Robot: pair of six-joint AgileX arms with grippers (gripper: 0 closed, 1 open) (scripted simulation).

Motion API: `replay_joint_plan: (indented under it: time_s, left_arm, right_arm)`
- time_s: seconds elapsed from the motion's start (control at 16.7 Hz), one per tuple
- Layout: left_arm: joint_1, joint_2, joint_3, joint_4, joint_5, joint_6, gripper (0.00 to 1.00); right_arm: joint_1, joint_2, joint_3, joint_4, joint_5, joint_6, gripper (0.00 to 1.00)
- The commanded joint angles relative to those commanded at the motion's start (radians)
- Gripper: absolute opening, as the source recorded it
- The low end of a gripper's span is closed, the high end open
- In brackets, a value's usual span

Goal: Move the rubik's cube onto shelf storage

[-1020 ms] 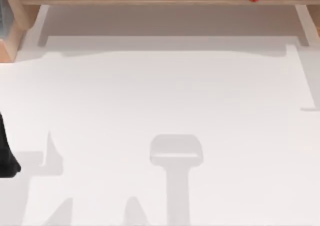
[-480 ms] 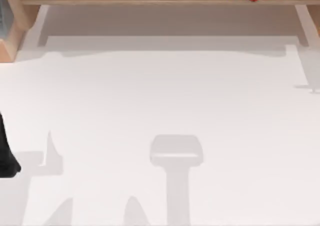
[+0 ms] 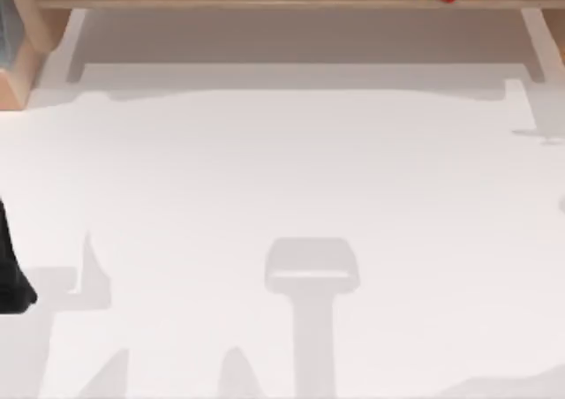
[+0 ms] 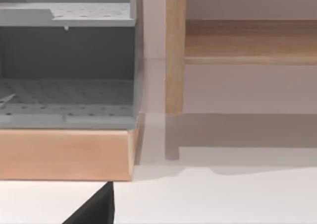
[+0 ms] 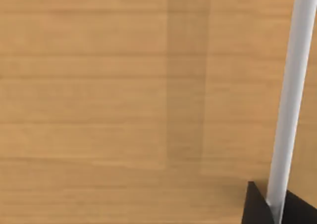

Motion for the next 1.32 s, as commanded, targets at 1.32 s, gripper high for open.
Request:
replay_joint_plan:
  time_s: [1.32]
  left_arm:
    - [0.0,0.0,0.0,0.0,0.0,0.0,1.0]
  right_arm:
    - [0.101,0.18,0.406,-0.241,0.118,0.006,0.0]
